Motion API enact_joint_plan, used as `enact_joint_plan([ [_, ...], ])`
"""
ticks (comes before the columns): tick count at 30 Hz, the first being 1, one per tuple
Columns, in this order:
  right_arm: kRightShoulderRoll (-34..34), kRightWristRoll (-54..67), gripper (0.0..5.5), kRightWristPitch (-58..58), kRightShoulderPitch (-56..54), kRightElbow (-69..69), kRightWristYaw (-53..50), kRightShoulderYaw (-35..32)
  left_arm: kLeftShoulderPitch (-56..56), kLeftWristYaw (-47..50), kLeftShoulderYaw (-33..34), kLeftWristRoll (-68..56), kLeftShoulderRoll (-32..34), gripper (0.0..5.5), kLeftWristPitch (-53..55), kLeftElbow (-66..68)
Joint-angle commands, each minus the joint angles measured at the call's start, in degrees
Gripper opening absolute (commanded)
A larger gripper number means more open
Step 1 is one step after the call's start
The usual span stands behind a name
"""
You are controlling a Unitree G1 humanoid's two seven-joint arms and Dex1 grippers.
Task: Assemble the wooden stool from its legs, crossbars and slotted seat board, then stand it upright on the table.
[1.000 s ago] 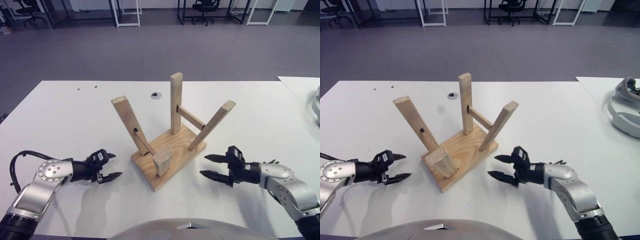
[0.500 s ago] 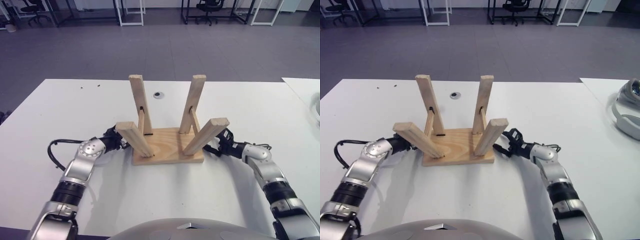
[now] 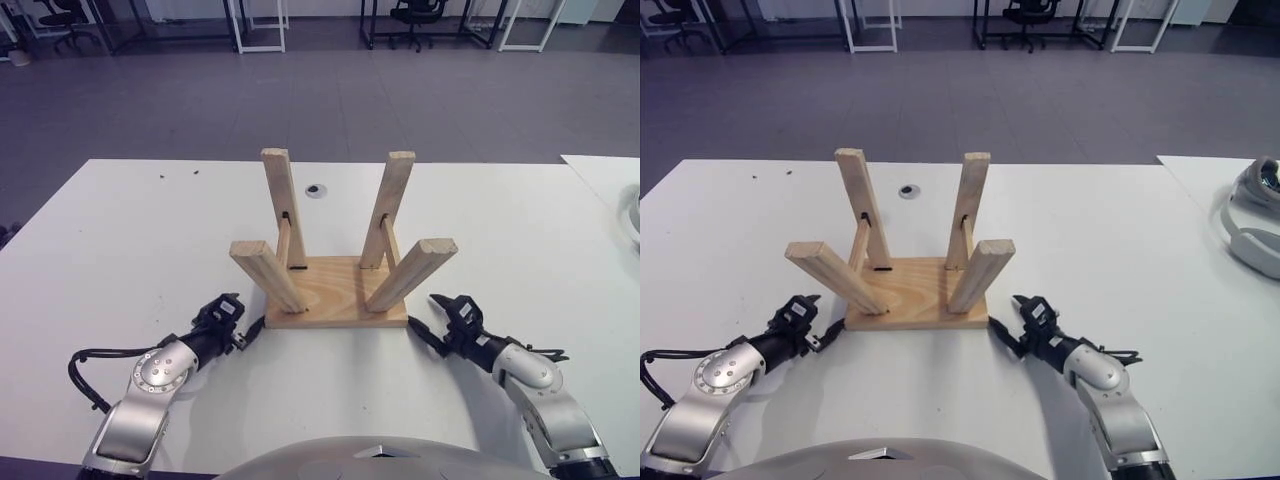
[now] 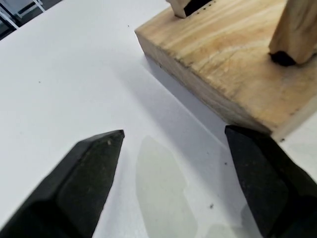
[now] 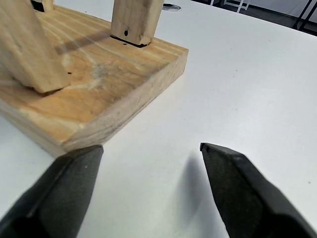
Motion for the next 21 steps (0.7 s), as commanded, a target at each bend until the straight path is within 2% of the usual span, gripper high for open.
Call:
enact_joint_plan([
  [1, 0.5, 3.8, 3.70, 4.4, -1.0, -5.1, 2.7, 2.0, -2.0, -3.8, -4.1, -4.8, -1.2, 3.77, 7.3, -6.2],
  [5, -0.5, 17.6, 3.70, 15.4, -4.7, -12.9, 5.9, -3.2, -6.0, -7.5, 2.1, -15.7, -1.3, 3.77, 15.1, -14.5],
  [10, -7.1, 33.3, 3.70, 26.6, -7.4, -23.7, 9.9, -9.0, -10.6, -10.8, 10.1, -28.5, 2.1, 3.77, 23.7, -23.7],
  [12, -10.2, 35.0, 3.70, 28.2, -7.2, -25.4, 11.2, -10.3, -11.1, -12.2, 13.7, -31.5, 4.9, 3.77, 25.8, -25.7],
  [16, -13.9, 37.1, 3.70, 28.8, -6.6, -24.5, 13.8, -13.6, -9.3, -13.4, 16.4, -32.2, 10.0, 3.77, 27.8, -27.2],
  [21, -16.4, 30.7, 3.70, 24.7, -6.7, -17.4, 16.0, -13.8, -7.2, -17.5, 20.1, -30.0, 16.3, 3.77, 25.3, -23.5],
])
